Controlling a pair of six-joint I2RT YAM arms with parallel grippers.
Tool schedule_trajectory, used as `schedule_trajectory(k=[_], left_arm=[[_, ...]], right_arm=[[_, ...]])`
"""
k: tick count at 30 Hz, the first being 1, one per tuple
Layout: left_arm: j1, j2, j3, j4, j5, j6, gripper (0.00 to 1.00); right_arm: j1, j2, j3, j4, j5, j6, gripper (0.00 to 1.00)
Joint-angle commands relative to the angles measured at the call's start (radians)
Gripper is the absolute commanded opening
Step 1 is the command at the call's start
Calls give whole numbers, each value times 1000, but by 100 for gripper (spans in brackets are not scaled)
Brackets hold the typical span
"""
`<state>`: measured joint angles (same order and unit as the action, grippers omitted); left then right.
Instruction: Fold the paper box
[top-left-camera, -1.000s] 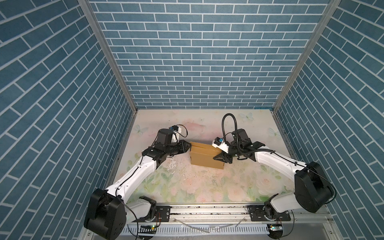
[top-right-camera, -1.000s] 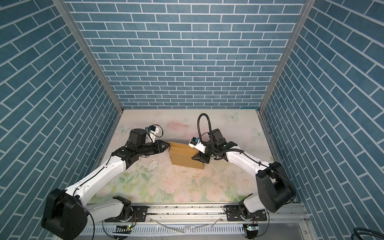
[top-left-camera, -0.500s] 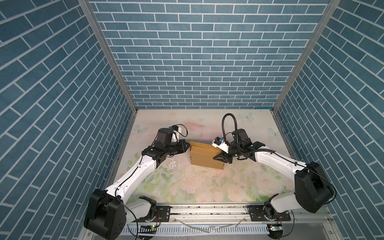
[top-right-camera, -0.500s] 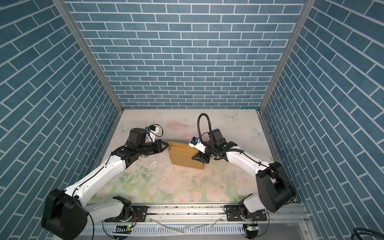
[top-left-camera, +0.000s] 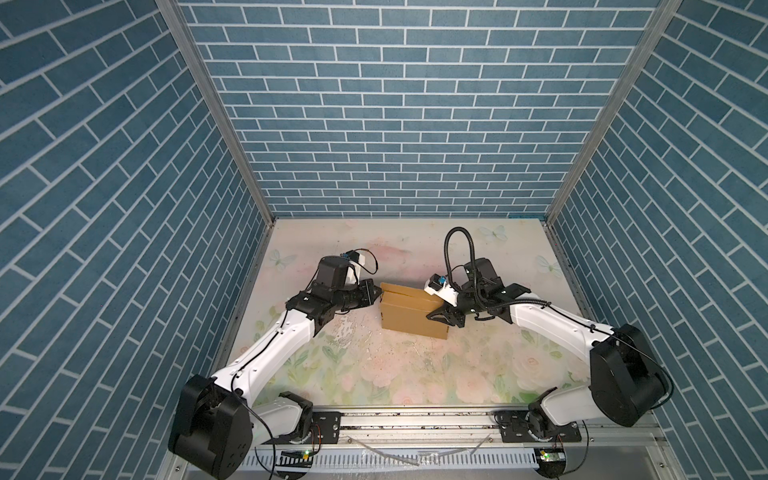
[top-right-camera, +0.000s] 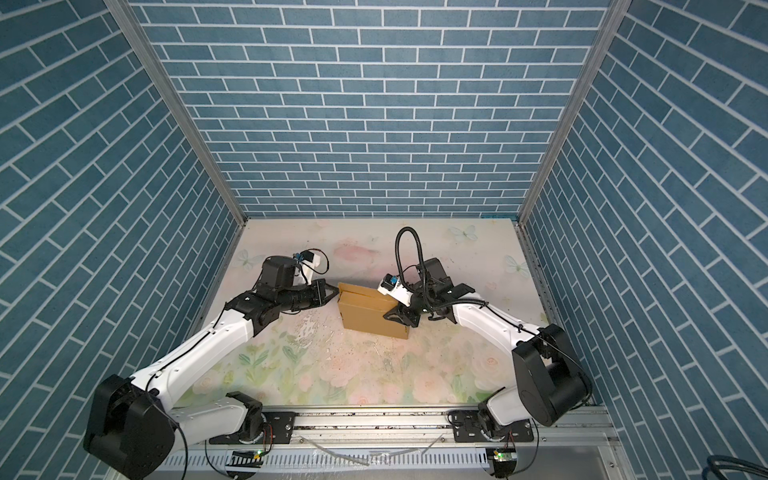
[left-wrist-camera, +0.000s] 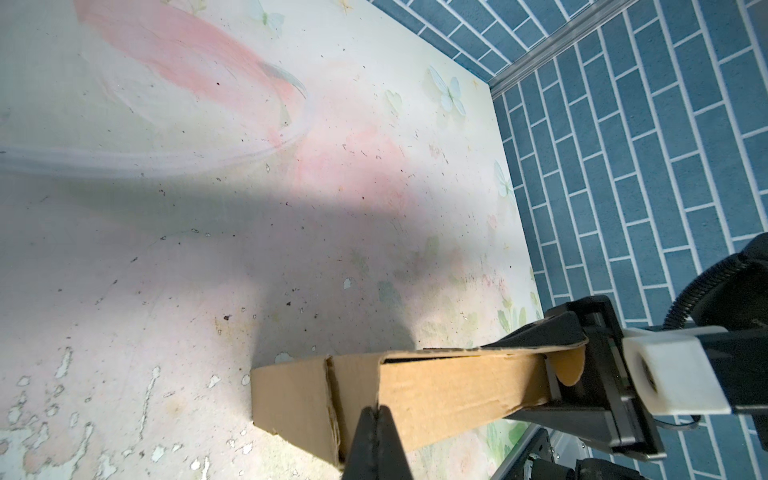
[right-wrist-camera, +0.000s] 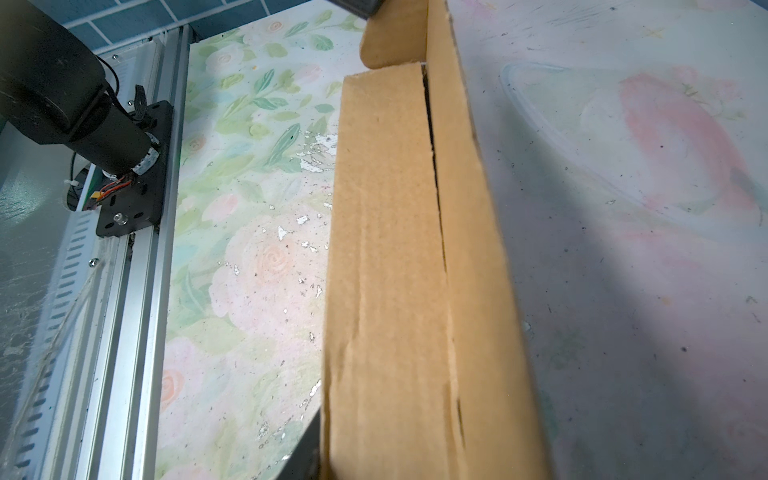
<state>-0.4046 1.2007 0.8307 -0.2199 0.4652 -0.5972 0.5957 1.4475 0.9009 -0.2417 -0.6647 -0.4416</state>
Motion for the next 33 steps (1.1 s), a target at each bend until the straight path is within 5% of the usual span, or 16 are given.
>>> schedule_trajectory(k=[1, 33], left_arm=[[-11, 0, 25, -31, -33, 8, 4], [-86, 0, 10, -99, -172, 62, 0]], right_arm=[[4, -15, -31, -34, 36, 15, 16], [5, -30, -39, -40, 45, 15, 15]])
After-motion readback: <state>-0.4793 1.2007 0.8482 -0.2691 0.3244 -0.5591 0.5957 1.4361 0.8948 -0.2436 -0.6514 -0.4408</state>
